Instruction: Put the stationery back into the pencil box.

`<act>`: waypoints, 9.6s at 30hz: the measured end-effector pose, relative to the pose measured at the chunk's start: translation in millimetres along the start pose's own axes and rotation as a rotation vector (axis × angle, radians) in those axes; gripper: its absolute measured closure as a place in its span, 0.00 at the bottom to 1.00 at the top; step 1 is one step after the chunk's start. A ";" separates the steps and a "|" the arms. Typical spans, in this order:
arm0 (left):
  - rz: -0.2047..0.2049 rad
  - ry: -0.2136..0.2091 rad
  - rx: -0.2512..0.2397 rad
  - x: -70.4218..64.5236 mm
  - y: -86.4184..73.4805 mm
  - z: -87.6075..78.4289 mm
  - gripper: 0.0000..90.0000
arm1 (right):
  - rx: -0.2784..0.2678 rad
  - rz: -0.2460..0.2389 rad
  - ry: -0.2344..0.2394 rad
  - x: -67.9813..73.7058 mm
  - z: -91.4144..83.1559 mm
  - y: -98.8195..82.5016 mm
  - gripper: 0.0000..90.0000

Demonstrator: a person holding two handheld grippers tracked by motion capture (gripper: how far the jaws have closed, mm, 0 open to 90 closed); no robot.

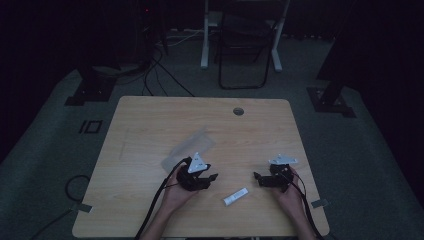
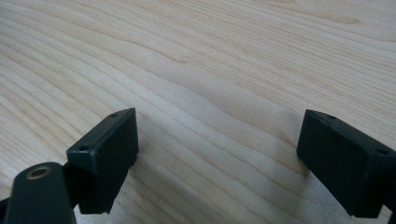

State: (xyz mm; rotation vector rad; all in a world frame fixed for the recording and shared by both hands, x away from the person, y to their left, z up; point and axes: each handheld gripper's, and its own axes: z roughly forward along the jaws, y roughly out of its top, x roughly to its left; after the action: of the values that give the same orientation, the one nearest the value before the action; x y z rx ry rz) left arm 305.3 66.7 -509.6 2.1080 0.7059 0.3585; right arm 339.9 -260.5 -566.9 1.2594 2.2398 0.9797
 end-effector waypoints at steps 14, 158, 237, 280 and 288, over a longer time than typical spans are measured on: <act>0.022 -0.027 0.006 -16.6 9.1 11.2 0.60 | -0.001 -0.002 0.001 0.3 -0.2 -0.2 0.14; 0.125 -0.057 0.116 -54.6 11.5 56.0 0.79 | -0.001 -0.008 0.006 0.7 -0.6 -0.6 0.14; 0.139 0.057 0.073 -5.2 29.6 22.1 0.79 | -0.001 -0.006 0.006 0.8 -0.6 -0.6 0.14; 0.097 0.115 0.055 19.0 32.1 11.4 0.79 | -0.001 -0.006 0.005 0.9 -0.6 -0.6 0.14; 0.093 0.125 0.054 23.8 34.1 10.4 0.79 | -0.001 -0.006 0.005 0.9 -0.6 -0.6 0.14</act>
State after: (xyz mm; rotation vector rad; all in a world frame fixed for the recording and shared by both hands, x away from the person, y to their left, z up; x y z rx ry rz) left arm 341.4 58.4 -488.2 2.1884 0.6979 0.5318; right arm 338.8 -260.2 -566.9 1.2501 2.2456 0.9828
